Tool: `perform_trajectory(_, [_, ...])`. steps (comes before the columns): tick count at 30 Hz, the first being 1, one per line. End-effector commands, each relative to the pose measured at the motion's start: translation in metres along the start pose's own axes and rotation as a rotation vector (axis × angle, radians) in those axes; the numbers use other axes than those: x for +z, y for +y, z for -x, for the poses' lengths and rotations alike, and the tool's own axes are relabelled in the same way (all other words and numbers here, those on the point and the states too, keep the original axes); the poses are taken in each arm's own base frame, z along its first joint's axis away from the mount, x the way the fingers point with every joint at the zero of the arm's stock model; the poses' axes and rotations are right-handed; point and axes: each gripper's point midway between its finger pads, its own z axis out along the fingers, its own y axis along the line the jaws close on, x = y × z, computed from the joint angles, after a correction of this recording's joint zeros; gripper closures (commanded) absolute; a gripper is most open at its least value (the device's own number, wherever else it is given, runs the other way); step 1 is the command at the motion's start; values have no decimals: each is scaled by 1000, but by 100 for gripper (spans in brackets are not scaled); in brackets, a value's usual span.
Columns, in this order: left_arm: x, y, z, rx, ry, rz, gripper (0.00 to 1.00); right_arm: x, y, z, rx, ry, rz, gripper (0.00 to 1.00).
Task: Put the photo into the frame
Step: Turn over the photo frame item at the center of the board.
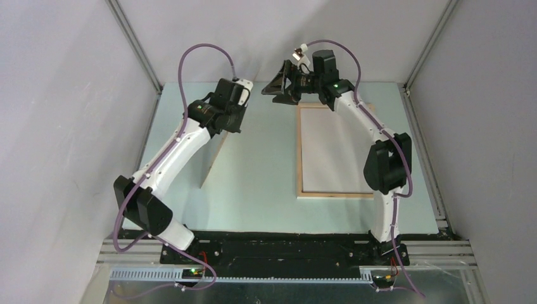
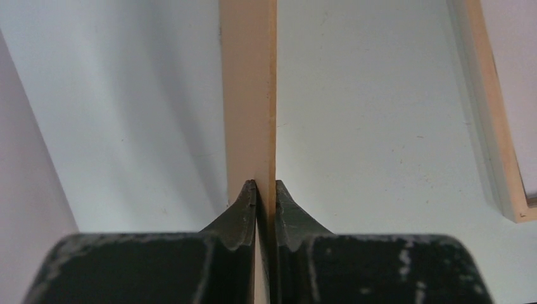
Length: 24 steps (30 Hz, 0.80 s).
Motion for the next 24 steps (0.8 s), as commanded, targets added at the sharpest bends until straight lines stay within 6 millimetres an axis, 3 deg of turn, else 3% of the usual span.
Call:
perform_trajectory(1, [10, -52, 13, -105, -19, -166, 88, 13, 13, 5, -8, -2, 18, 14])
perform_trajectory(11, [19, -91, 15, -91, -3, -244, 84, 24, -10, -3, 38, 11, -25, 14])
perform_trajectory(24, [23, -123, 17, -61, 5, -280, 67, 35, -30, -16, 74, 36, -55, 17])
